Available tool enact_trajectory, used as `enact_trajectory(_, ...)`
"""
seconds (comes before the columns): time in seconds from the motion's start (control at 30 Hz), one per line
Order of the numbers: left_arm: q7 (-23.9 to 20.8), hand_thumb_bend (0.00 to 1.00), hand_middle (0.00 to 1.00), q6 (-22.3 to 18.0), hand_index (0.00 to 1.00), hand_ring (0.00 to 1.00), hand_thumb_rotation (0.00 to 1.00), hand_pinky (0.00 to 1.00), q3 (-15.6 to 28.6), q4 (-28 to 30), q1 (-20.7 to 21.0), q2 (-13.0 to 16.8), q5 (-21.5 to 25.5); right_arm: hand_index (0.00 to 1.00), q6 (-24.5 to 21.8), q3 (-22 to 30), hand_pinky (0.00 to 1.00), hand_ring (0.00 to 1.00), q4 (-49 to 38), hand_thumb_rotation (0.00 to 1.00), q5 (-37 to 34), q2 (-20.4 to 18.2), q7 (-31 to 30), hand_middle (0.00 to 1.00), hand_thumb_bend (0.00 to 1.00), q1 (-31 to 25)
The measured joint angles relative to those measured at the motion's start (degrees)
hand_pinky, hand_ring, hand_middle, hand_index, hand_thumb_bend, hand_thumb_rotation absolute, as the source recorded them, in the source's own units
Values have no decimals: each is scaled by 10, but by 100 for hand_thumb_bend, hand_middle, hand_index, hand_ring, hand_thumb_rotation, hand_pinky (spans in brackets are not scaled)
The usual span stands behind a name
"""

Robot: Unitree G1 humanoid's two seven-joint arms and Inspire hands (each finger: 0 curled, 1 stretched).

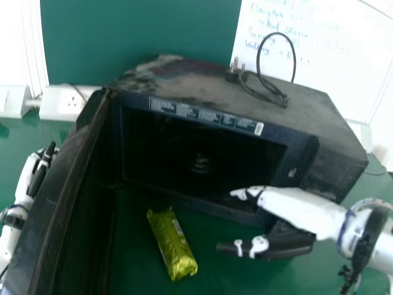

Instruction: Put biscuit inside oven

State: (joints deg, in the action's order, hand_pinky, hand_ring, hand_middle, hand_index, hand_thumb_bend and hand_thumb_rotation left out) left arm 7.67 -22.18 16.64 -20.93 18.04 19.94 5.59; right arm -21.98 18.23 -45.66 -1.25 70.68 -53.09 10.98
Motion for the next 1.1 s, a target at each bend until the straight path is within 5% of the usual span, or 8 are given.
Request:
enact_trajectory(0.07, -3, 52, 39, 4, 48, 33, 8, 29, -2, 2, 0, -1, -1, 98, -4, -14, 98, 92, 0, 62, 2, 3, 0, 91, 100, 7)
enact_trajectory(0.13, -8, 52, 39, 10, 48, 33, 7, 29, -3, 6, 0, -3, -2, 94, 0, -22, 30, 81, 1, 63, 7, 3, 0, 83, 100, 12)
enact_trajectory(0.17, -10, 52, 39, 14, 48, 33, 8, 29, -3, 8, 0, -4, -4, 91, 2, -28, 23, 76, 1, 62, 9, 2, 0, 80, 100, 15)
enact_trajectory(0.37, -20, 52, 39, 26, 48, 31, 7, 28, -13, 30, 0, -17, -10, 81, -31, -72, 18, 52, -10, 65, 27, 2, 6, 66, 100, 39)
enact_trajectory(0.5, -24, 52, 39, 25, 48, 31, 7, 27, -17, 38, -4, -21, -11, 79, -70, -114, 5, 17, -26, 68, 64, 2, 21, 30, 100, 57)
enact_trajectory(0.63, -25, 52, 39, 20, 48, 31, 7, 27, -18, 46, -8, -22, -12, 48, -146, -180, 5, 14, -42, 71, 100, 0, 23, 25, 100, 100)
enact_trajectory(0.8, -23, 52, 39, 19, 48, 31, 7, 27, -18, 48, -10, -22, -9, 78, -235, -310, 2, 15, -65, 72, 211, -39, 60, 27, 100, 117)
enact_trajectory(1.1, -26, 52, 39, 19, 48, 32, 7, 28, -20, 52, -12, -26, -13, 43, -293, -500, 0, 4, -33, 76, 478, -167, 53, 15, 100, 132)
